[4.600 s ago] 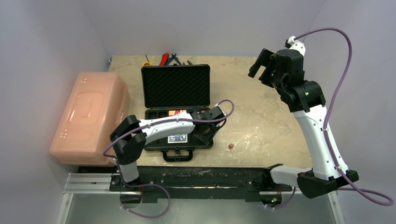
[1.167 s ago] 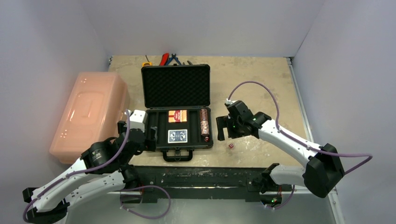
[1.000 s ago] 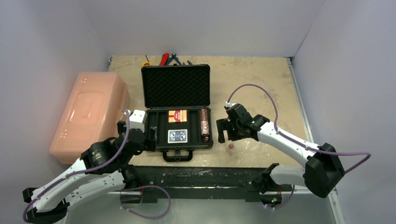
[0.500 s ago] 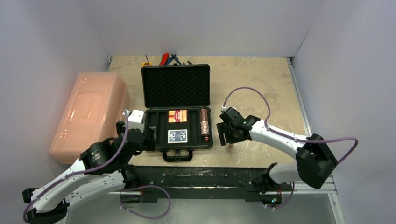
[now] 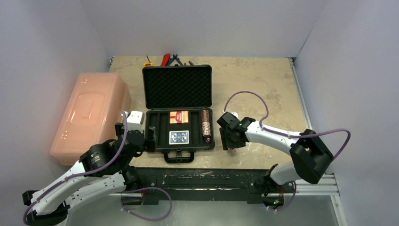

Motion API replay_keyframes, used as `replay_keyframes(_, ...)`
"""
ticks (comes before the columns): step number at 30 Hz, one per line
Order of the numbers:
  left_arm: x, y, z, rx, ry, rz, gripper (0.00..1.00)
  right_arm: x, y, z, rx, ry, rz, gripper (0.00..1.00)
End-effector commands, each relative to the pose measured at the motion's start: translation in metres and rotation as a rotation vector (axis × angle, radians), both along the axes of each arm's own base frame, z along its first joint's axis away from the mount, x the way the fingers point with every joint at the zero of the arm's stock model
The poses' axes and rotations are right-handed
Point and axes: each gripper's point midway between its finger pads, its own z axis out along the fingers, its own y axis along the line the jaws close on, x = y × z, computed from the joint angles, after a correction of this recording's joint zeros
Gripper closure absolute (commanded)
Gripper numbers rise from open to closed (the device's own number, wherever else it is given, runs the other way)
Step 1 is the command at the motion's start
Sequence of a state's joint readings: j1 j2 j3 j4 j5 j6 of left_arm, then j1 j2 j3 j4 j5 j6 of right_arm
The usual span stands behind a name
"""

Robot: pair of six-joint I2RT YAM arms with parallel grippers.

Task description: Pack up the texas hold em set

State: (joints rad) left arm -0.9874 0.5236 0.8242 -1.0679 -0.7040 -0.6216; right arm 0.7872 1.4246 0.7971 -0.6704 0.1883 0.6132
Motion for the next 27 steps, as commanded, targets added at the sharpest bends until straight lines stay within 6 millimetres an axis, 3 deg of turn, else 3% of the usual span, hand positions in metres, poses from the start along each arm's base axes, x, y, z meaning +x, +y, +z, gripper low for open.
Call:
replay_keyframes(1,0.003,0.002,0.004,-0.02,-0.02,0.028,0.0,0.004,0.007,0.003,0.034,-0.023,-0.019,0.42)
replay_keyframes(27,0.003,-0.003,0.004,-0.023,-0.018,-0.004,0.0,0.007,0.004,-0.011,0.0,-0.016,-0.048,0.53)
